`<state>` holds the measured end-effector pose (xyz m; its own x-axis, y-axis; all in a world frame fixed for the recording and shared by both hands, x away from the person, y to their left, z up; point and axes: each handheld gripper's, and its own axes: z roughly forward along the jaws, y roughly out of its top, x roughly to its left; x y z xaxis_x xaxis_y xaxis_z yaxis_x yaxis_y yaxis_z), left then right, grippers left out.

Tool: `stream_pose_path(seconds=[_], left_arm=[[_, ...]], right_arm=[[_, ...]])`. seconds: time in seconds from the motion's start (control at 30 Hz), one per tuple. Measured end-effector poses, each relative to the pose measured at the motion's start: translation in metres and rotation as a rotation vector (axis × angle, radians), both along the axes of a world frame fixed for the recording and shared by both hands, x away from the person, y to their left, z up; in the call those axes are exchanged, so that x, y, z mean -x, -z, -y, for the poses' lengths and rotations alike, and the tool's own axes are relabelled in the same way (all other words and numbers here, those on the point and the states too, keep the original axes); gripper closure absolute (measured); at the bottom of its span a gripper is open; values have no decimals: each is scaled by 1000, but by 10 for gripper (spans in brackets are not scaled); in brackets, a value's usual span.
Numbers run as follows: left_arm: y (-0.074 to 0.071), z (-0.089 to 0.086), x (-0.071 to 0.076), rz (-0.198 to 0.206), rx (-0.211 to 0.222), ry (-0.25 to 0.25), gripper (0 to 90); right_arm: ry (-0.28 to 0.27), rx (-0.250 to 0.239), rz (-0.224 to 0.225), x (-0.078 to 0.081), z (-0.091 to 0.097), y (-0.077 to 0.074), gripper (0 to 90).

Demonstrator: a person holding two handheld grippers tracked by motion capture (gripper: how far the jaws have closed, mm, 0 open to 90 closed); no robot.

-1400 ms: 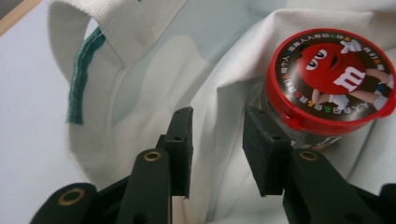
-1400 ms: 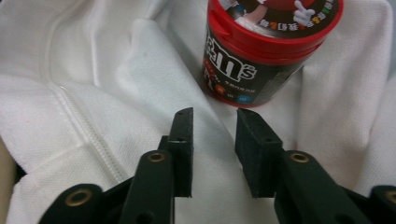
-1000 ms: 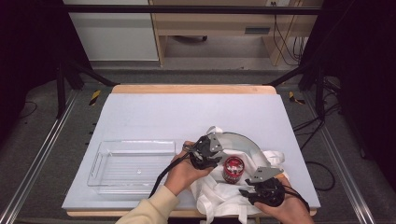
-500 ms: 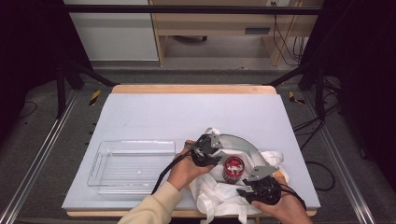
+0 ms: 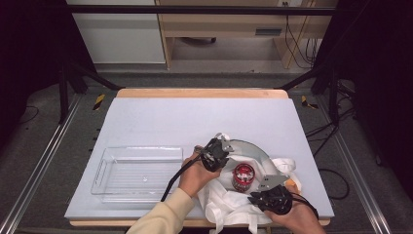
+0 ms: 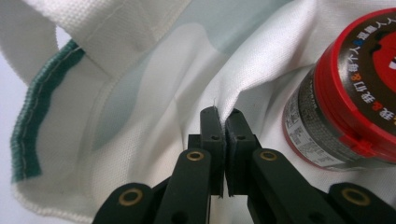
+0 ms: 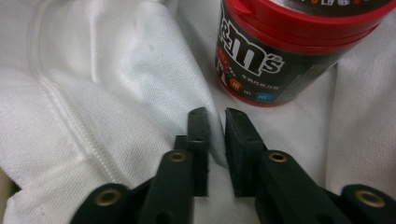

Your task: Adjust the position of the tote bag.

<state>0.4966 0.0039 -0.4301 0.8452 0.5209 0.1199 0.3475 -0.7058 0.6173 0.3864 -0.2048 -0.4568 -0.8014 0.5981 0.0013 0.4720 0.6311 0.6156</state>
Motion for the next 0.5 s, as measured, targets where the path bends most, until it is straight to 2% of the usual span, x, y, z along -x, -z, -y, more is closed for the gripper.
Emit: stream_pose_path(seconds=[0.17,0.3,0.5], left_arm=[[-1,0,-1,2,8,-10,886],[-2,-1,-5,7,15,-28,890],[-3,1,-7,26,-2,-47,890]], right_arm=[[-9,3,-1,1,1,0,874],[-17,6,0,4,2,1,884],[-25,-3,3,7,3,2,886]])
